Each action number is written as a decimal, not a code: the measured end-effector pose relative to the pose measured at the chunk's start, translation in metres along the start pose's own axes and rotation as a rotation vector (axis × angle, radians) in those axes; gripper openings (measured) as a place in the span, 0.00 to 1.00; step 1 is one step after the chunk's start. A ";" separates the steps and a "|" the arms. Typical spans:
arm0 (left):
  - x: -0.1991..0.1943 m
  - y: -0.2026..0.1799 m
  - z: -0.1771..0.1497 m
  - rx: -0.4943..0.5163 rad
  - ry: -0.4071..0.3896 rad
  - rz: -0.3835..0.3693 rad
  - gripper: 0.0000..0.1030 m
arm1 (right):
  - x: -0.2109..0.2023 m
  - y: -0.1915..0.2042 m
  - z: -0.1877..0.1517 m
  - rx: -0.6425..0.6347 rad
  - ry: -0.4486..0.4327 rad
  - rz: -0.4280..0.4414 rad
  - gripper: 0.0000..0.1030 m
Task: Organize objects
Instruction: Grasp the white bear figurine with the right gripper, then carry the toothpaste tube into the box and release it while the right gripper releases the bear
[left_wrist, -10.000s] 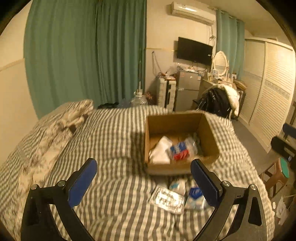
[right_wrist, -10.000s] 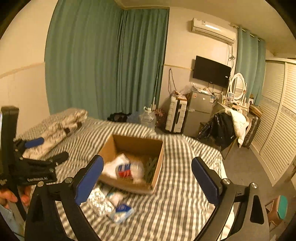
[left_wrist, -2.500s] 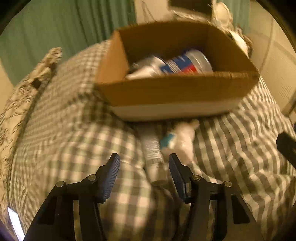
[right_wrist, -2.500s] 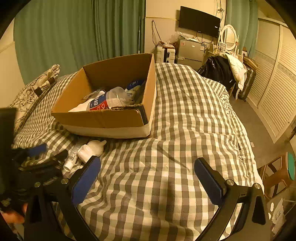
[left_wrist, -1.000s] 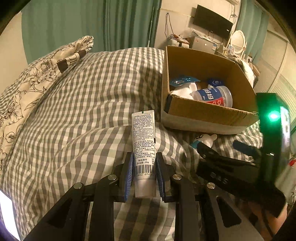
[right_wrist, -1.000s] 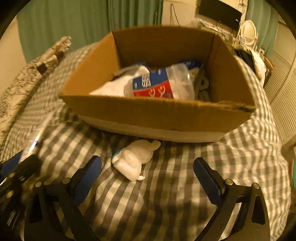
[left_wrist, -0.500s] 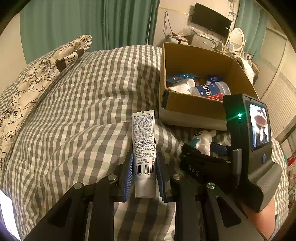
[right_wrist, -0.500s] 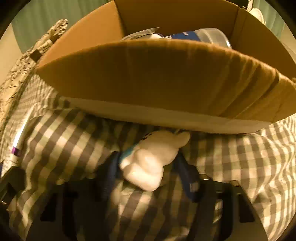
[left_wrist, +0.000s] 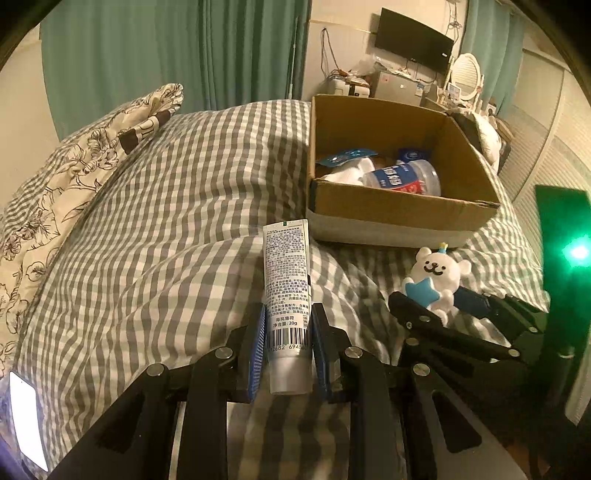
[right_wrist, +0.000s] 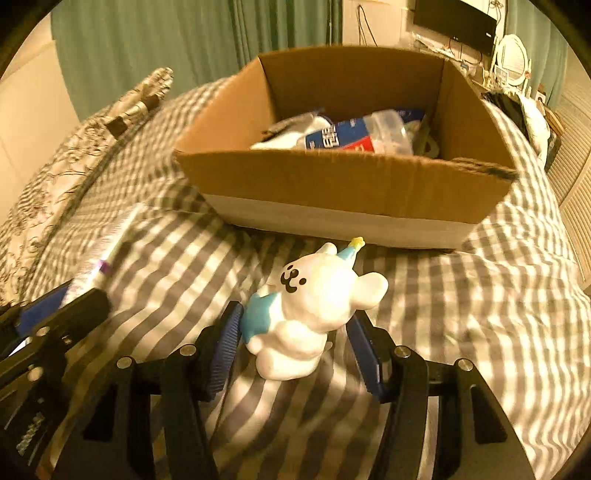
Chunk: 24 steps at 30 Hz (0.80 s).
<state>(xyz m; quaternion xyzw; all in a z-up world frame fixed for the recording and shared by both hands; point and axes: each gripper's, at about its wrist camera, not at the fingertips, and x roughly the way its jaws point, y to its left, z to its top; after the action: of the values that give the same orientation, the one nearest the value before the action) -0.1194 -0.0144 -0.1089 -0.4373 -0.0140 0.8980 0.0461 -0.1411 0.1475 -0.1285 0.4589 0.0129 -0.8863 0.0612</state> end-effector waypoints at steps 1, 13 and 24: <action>-0.005 -0.001 -0.001 0.002 -0.004 -0.001 0.23 | -0.006 -0.001 -0.001 -0.002 -0.008 0.000 0.55; -0.062 -0.024 -0.004 0.030 -0.084 -0.043 0.23 | -0.097 -0.011 -0.021 -0.008 -0.135 0.006 0.54; -0.107 -0.047 0.007 0.060 -0.175 -0.151 0.23 | -0.175 -0.025 -0.020 -0.012 -0.288 0.036 0.54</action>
<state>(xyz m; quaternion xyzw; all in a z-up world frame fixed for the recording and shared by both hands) -0.0558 0.0226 -0.0180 -0.3534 -0.0240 0.9267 0.1253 -0.0278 0.1907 0.0019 0.3269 0.0012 -0.9416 0.0810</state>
